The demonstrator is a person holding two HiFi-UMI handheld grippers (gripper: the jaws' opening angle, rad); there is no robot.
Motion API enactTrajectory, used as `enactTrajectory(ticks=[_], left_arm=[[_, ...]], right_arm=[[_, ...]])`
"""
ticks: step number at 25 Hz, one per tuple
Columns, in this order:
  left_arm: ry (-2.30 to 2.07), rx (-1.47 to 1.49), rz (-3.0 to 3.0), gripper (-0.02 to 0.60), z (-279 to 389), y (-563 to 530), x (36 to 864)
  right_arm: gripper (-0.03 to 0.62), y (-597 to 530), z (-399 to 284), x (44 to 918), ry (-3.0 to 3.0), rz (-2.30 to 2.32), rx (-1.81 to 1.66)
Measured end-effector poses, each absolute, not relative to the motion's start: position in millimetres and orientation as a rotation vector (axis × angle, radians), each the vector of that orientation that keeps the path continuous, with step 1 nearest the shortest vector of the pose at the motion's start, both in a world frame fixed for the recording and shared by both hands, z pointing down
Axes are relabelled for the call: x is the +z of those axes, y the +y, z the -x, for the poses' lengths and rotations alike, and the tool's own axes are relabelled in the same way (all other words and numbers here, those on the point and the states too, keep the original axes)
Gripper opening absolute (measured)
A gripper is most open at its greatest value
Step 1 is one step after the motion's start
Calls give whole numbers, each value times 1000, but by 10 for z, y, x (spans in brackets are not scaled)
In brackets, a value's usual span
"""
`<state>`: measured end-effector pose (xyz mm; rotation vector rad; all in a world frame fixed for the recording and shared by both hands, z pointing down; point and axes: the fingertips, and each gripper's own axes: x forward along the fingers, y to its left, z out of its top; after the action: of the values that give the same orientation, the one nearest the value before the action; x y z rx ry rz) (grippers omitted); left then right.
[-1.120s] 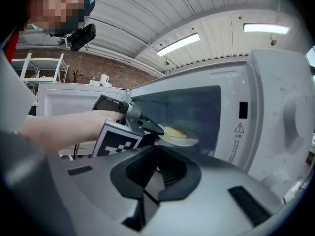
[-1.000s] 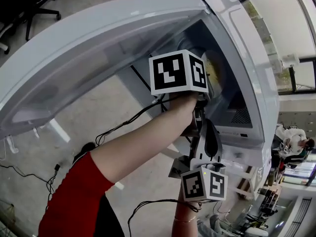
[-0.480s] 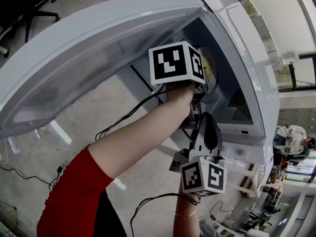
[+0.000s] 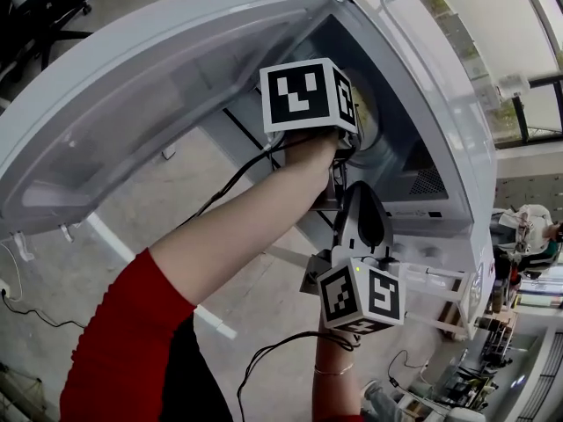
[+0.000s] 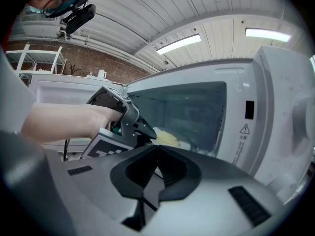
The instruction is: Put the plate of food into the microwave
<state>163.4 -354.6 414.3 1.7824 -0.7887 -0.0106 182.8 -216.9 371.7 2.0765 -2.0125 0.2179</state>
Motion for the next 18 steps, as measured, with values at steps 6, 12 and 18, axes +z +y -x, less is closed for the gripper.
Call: enactTrajectory(ticks=[6,12,18], left_arm=[[-862,67,-1862,32,-1631,-3589,4140],[-957,132,-1972,54,-1632,-3629,4115],[-1052,231,-2101,72,-1602,-3688,4058]], right_arm=[[15,-2171,-1851,3701,-2015,-2078,224],[15,-2152,-1898,3679,-2013,-2091,228],[15,-2144,-1943,3668,-2014,-2096,232]])
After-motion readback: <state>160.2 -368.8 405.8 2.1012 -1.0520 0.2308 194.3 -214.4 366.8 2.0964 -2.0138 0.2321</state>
